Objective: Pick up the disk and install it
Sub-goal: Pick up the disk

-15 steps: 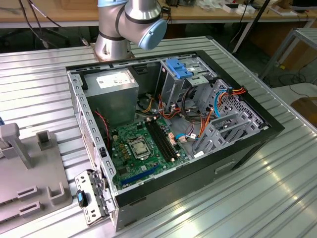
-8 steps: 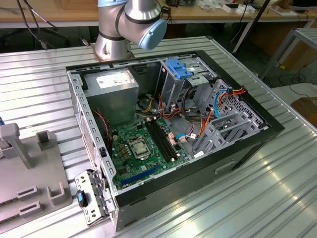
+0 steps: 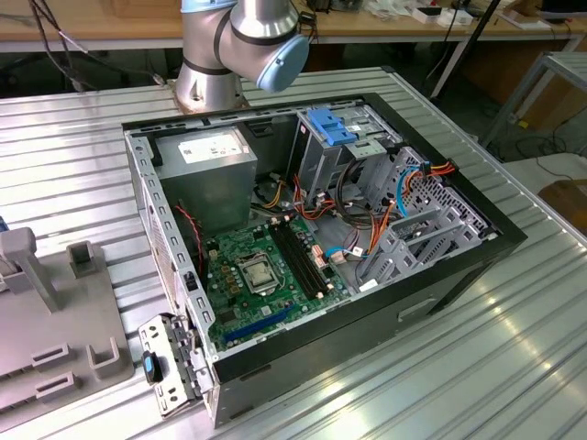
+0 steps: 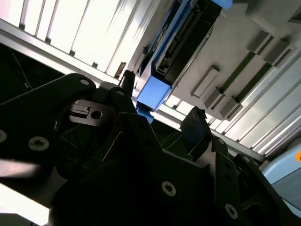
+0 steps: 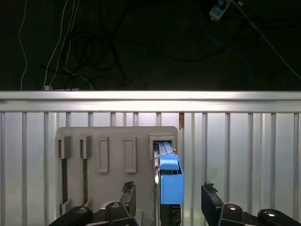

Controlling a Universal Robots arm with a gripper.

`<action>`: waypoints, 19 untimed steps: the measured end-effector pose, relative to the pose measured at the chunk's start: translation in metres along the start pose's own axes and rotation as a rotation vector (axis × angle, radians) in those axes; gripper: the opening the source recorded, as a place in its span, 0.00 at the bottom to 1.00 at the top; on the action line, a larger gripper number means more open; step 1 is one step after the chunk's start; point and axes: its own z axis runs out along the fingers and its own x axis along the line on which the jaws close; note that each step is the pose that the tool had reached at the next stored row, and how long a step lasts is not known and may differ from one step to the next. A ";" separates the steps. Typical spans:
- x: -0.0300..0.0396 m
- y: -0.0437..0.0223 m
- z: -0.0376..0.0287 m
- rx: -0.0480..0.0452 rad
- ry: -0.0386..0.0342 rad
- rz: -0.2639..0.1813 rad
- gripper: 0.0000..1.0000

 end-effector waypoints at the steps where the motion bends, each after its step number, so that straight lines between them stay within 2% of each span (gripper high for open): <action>1: 0.0000 0.0000 0.0026 0.0003 0.0000 0.000 0.66; 2: -0.0002 0.0000 0.0088 0.0007 0.0000 0.000 0.66; 6: -0.0003 0.0002 0.0173 0.0024 -0.0013 -0.008 0.66; 10: 0.0002 0.0001 0.0215 0.0064 -0.0017 -0.047 0.66; 17: 0.0000 0.0002 0.0312 0.0067 -0.0046 -0.048 0.66; 18: 0.0000 0.0002 0.0334 0.0069 -0.0052 -0.048 0.58; 19: 0.0000 0.0002 0.0339 0.0069 -0.0061 -0.048 0.58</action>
